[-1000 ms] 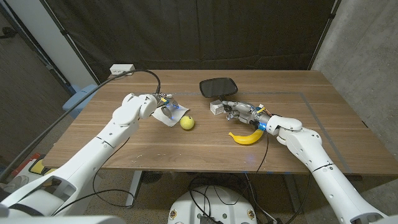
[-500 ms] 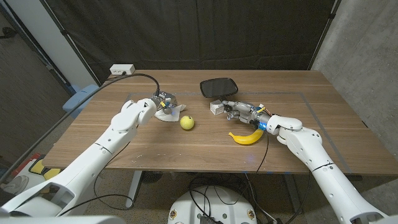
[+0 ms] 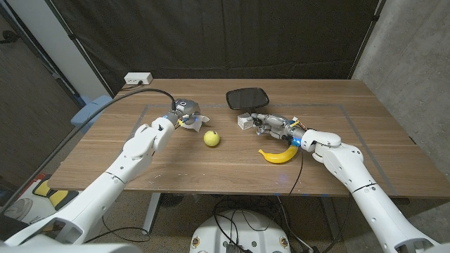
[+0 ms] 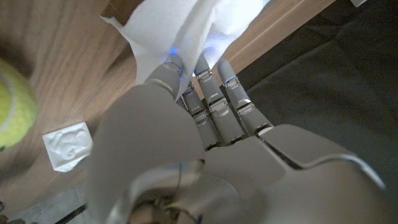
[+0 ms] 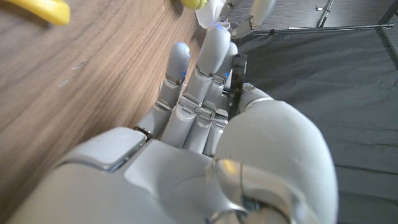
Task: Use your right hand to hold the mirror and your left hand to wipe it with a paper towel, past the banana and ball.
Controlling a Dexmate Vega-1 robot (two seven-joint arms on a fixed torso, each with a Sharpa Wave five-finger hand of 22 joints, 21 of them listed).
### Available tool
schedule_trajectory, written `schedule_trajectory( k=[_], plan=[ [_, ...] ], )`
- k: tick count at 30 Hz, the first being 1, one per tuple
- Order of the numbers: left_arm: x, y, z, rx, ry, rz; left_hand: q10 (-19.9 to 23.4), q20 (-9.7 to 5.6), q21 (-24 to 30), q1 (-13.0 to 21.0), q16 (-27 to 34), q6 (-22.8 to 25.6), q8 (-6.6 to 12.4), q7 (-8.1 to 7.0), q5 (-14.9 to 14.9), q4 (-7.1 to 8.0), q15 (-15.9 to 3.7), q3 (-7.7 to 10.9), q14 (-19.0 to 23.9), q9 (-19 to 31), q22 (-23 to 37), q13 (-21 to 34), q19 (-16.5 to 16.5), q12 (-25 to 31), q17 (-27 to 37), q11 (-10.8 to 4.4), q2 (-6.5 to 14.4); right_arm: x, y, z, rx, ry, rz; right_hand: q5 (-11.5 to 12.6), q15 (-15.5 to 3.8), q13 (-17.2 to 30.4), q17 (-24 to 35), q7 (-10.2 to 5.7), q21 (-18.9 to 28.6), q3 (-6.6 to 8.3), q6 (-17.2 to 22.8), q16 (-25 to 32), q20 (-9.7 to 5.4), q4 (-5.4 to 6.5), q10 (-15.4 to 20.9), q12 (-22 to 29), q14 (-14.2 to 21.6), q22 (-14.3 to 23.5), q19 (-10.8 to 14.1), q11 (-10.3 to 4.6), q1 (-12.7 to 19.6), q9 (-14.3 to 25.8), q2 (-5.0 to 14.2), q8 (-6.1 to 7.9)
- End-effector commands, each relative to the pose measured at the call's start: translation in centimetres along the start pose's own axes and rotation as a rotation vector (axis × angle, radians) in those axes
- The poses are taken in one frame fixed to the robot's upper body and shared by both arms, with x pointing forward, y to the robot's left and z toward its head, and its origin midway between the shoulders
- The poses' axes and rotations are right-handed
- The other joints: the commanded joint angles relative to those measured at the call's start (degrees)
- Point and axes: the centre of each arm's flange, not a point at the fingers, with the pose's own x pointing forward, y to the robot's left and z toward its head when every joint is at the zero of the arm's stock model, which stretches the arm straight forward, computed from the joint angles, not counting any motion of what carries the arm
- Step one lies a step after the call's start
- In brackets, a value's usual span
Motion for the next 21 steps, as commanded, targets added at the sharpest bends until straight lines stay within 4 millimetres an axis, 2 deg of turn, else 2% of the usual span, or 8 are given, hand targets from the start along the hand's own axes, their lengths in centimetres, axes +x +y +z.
schedule_trajectory(
  k=[1,15,21],
  plan=[
    [-1.1,1.4,0.0,-0.03,0.039,0.302,1.61,-0.18,0.9,0.13,-0.49,0.83,0.3,0.13,0.32,0.12,-4.82,-0.16,1.1,0.14,0.26,0.16,0.39,0.49,0.42,-1.2,-0.2,-0.2,0.0,0.4,-0.024,-0.02,-0.016,0.28,-0.99,0.2,0.22,-0.3,0.45,0.12,3.27,-0.15,-7.83,0.2,2.72,-0.16,-0.81,-0.03,-0.34,-1.27,5.1,0.11,4.42,-0.37],
    [-0.5,3.5,-0.4,-0.211,0.065,0.417,1.61,-0.04,2.38,-0.26,-1.26,0.28,-0.04,0.8,0.8,0.49,-4.74,-0.35,2.08,0.66,0.55,0.47,0.07,0.24,0.9,-0.96,-0.42,-0.5,0.5,1.2,-0.147,-0.039,-0.041,0.28,-1.0,0.61,0.49,-0.33,0.97,0.04,3.43,-0.03,-7.81,0.29,2.75,-0.03,-0.74,-0.71,-0.49,-1.52,5.3,0.49,4.32,-0.3],
    [0.0,4.5,-0.5,-0.28,0.06,0.464,2.18,-0.14,3.34,-0.94,-1.65,0.3,0.28,0.45,1.44,0.91,-4.56,-0.7,2.85,1.39,0.55,0.72,0.44,0.2,1.23,-1.22,-0.83,-0.4,1.1,1.1,-0.206,-0.047,-0.033,0.3,-0.99,0.74,0.61,-0.38,1.17,0.01,3.44,-0.01,-7.8,0.34,2.75,0.0,-0.78,-0.98,-0.57,-1.43,5.36,0.55,4.3,-0.36]
  ],
)
